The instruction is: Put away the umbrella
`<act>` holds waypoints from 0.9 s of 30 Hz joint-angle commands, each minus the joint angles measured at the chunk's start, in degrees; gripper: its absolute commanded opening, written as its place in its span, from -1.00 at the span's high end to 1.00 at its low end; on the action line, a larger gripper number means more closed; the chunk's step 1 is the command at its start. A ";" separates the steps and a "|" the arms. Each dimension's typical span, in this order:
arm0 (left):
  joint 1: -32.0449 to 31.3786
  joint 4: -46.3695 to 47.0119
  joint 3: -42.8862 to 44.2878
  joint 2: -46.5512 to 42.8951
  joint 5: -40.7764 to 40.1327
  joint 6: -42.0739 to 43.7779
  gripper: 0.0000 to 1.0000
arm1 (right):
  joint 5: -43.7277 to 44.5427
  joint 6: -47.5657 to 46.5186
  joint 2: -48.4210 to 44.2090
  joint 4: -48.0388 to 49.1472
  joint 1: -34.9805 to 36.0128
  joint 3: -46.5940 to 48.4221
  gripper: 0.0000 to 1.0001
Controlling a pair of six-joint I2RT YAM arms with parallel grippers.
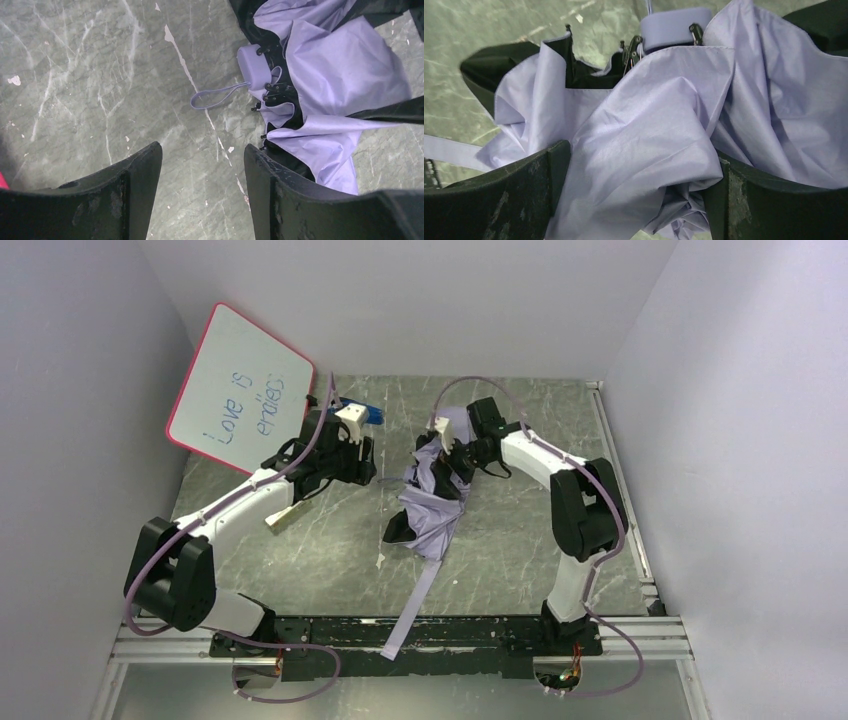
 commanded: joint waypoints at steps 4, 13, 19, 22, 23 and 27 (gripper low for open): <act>-0.29 0.04 1.98 0.79 1.72 1.53 -0.35 | 16.82 2.90 -2.01 11.88 4.03 -10.10 -0.94; -0.08 8.94 4.20 0.26 0.46 7.15 -0.48 | 27.00 -2.77 1.50 15.73 5.92 -12.75 -0.43; 2.48 17.40 6.44 2.46 4.79 16.20 -0.48 | 27.12 -4.53 1.00 18.38 6.15 -17.38 0.02; 5.23 17.79 7.74 4.39 18.52 23.65 -0.48 | 25.57 -5.09 -0.98 21.61 7.25 -20.41 0.12; 5.96 17.47 7.71 5.03 23.69 26.28 -0.47 | 24.90 -5.40 -1.61 22.41 7.69 -21.16 0.14; 8.38 14.17 8.15 7.87 40.15 35.62 -0.44 | 23.36 -7.49 -4.23 24.36 11.62 -23.84 0.20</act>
